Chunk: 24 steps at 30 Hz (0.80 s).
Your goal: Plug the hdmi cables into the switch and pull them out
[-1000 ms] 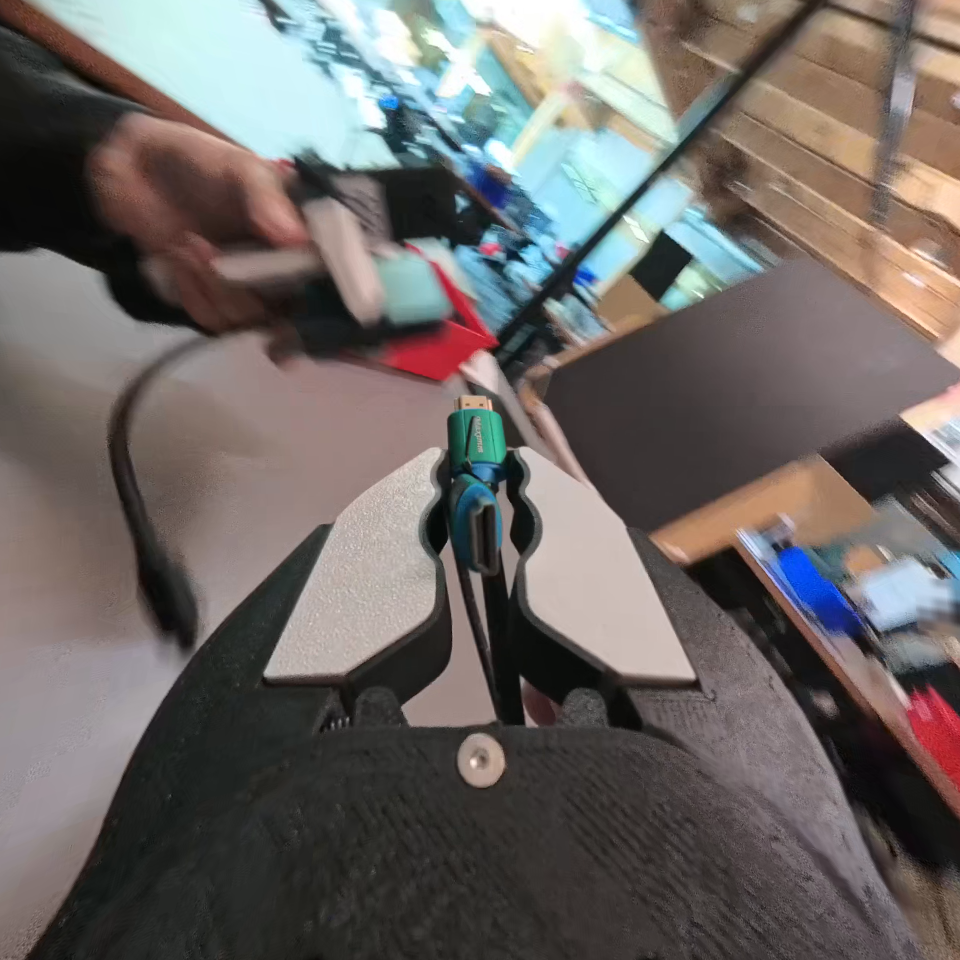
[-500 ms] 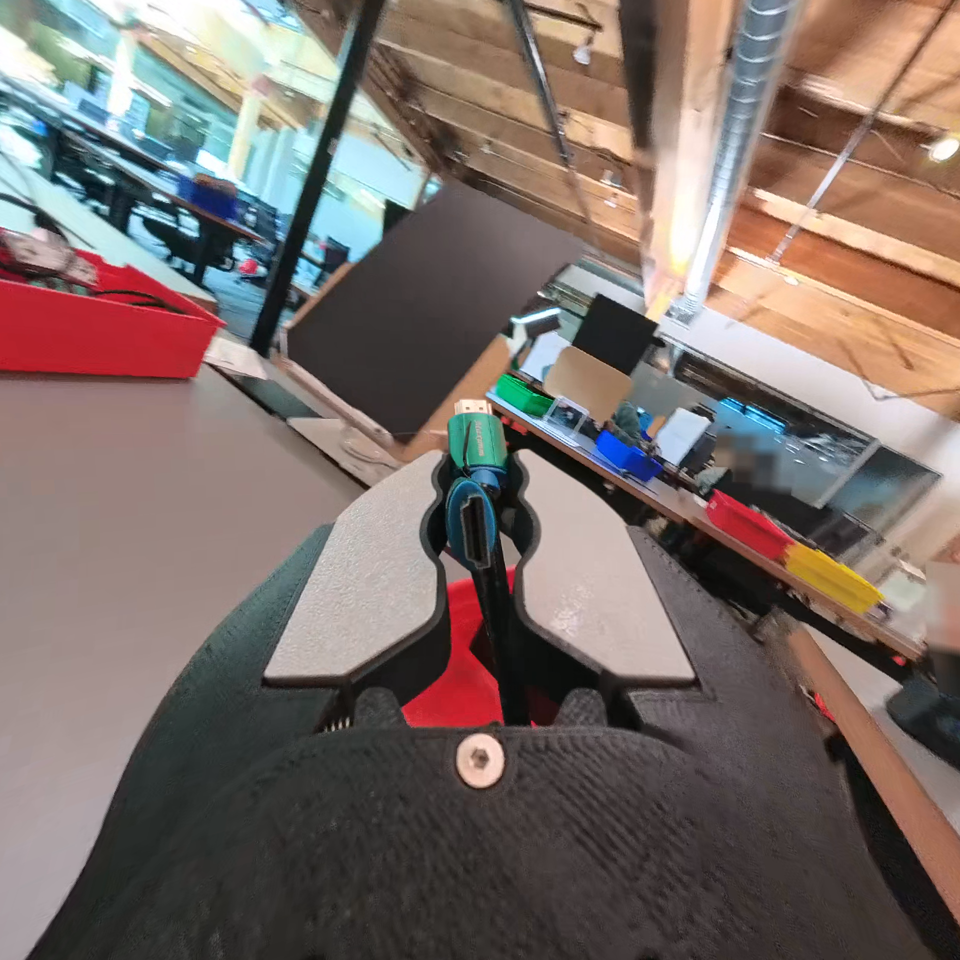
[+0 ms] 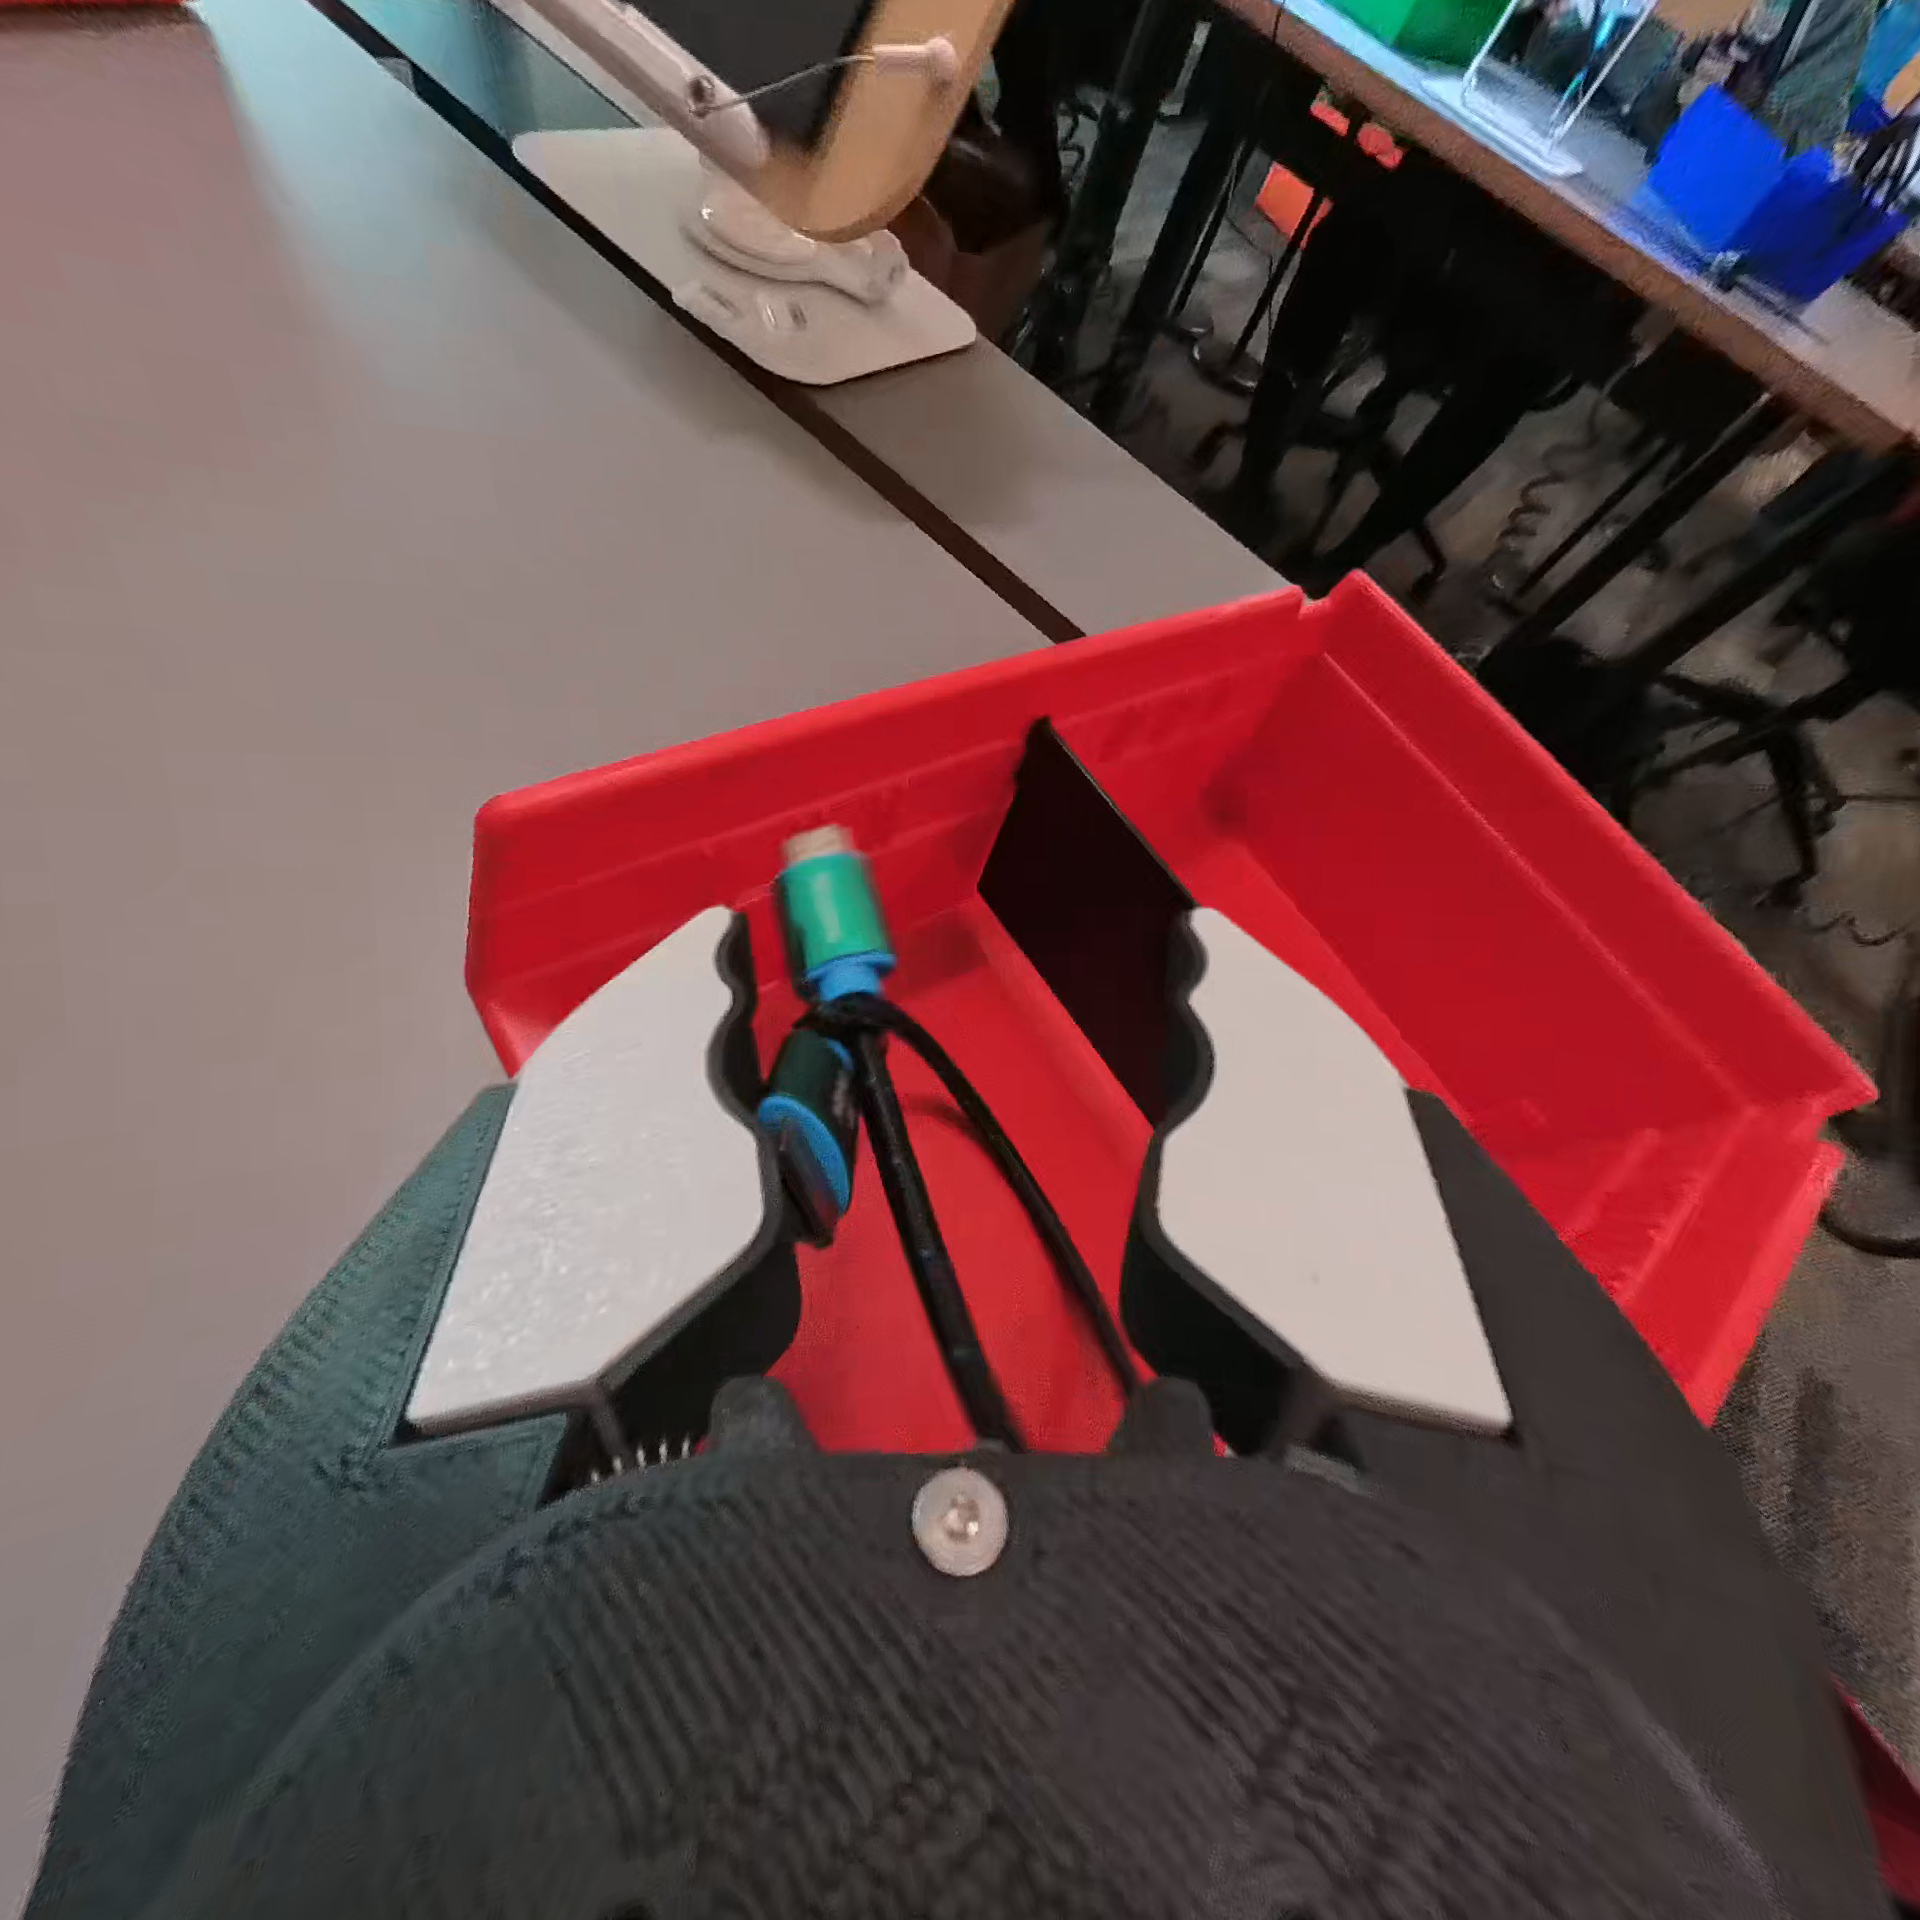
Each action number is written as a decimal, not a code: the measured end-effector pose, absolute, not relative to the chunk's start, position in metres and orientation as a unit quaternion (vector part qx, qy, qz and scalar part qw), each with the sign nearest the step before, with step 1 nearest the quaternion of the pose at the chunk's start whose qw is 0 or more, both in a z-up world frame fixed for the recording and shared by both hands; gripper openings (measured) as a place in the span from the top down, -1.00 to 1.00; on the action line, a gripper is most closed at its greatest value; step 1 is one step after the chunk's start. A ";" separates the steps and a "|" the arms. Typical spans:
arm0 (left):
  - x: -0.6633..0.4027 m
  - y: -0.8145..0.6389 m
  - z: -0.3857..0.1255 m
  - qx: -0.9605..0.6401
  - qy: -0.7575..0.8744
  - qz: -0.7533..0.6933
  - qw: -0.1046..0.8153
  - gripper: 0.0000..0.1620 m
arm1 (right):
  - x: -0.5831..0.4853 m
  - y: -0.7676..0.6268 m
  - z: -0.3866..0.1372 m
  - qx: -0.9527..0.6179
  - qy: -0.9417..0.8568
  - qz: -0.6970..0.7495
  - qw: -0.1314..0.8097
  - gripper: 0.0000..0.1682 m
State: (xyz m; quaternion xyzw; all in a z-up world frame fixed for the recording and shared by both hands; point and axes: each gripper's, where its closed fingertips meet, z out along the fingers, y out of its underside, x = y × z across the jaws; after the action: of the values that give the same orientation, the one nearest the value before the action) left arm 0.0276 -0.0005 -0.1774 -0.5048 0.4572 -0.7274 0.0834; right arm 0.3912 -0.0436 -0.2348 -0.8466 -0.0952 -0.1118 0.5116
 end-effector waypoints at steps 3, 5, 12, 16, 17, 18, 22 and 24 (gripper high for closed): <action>0.028 -0.003 -0.183 -0.507 0.463 -0.723 0.080 0.83 | 0.390 -0.050 -0.211 -0.833 -0.091 -0.117 0.533 -0.06; 0.029 -0.001 -0.185 -0.509 0.462 -0.721 0.084 0.83 | 0.384 -0.056 -0.179 -0.804 -0.083 -0.112 0.579 -0.07; 0.037 -0.001 -0.187 -0.512 0.449 -0.727 0.086 0.83 | 0.294 -0.052 -0.126 -0.767 -0.133 0.023 0.627 0.26; 0.041 -0.013 -0.187 -0.491 0.467 -0.727 0.110 0.83 | 0.163 -0.028 -0.140 -0.761 -0.207 0.136 0.600 0.34; 0.041 -0.017 -0.186 -0.483 0.475 -0.726 0.120 0.83 | 0.132 -0.022 -0.144 -0.756 -0.219 0.172 0.592 0.31; 0.042 -0.021 -0.185 -0.475 0.483 -0.724 0.130 0.83 | 0.105 -0.017 -0.146 -0.749 -0.223 0.205 0.590 0.32; 0.040 -0.034 -0.177 -0.446 0.517 -0.709 0.177 0.83 | 0.037 -0.004 -0.150 -0.723 -0.232 0.314 0.570 0.46; 0.039 -0.036 -0.178 -0.440 0.539 -0.688 0.205 0.83 | 0.021 -0.003 -0.153 -0.713 -0.261 0.327 0.562 0.71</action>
State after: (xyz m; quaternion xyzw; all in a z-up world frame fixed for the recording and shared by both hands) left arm 0.0392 -0.0359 -0.1783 -0.4402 0.5390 -0.6883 0.2050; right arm 0.0210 -0.0030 -0.1526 -0.7134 -0.2610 0.3273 0.5620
